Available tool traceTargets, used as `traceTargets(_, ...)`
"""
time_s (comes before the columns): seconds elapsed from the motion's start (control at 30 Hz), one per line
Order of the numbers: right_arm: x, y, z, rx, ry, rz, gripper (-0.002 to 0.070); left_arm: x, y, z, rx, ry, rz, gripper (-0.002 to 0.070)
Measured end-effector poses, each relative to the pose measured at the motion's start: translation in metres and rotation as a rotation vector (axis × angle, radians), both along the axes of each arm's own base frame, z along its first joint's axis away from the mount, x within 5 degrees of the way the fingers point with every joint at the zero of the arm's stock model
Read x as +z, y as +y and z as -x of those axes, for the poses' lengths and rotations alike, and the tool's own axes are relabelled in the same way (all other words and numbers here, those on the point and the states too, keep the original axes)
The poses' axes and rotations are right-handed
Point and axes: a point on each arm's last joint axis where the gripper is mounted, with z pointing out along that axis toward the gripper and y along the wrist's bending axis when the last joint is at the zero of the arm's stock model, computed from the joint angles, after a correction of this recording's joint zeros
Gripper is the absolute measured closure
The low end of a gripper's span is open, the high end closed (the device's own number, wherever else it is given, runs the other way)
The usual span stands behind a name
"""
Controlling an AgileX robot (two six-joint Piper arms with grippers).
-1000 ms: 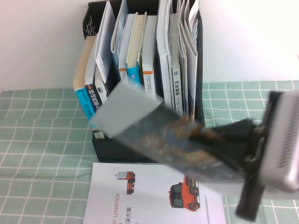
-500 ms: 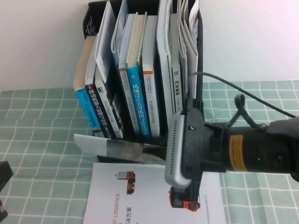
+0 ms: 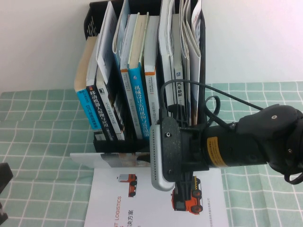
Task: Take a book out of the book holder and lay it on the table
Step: Place the picked book on the book
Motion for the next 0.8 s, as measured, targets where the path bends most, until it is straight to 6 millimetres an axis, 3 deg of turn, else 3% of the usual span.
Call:
traceTargets(0.17, -0.008, 0.004, -0.002, -0.02, 0.054, -0.001, 0.0647, 0.0, 0.0, 0.0, -0.002, -0.006, 0.0, 0.0678)
traceTargets(0.23, -0.013, 0.005, -0.003, -0.019, 0.076, 0.003, 0.0597, 0.0, 0.0, 0.0, -0.002, -0.006, 0.0, 0.0678)
traceTargets(0.3, -0.016, 0.006, -0.003, -0.023, 0.095, 0.004, 0.0507, 0.0, 0.0, 0.0, -0.002, -0.006, 0.0, 0.0678)
traceTargets(0.43, -0.017, 0.006, -0.002, -0.031, 0.122, -0.005, 0.0242, 0.0, 0.0, 0.0, -0.002, -0.005, 0.001, 0.0678)
traceTargets(0.5, -0.016, 0.007, 0.0, -0.014, 0.148, -0.015, 0.0176, 0.0, 0.0, 0.0, -0.002, -0.005, 0.001, 0.0678)
traceTargets(0.67, -0.01, 0.01, 0.011, 0.06, 0.229, -0.056, 0.013, 0.0, 0.0, 0.0, -0.002, -0.005, 0.001, 0.0678)
traceTargets(0.8, 0.006, 0.008, 0.022, 0.134, 0.249, -0.099, 0.0124, 0.0, 0.0, 0.0, -0.002, -0.005, 0.001, 0.0678)
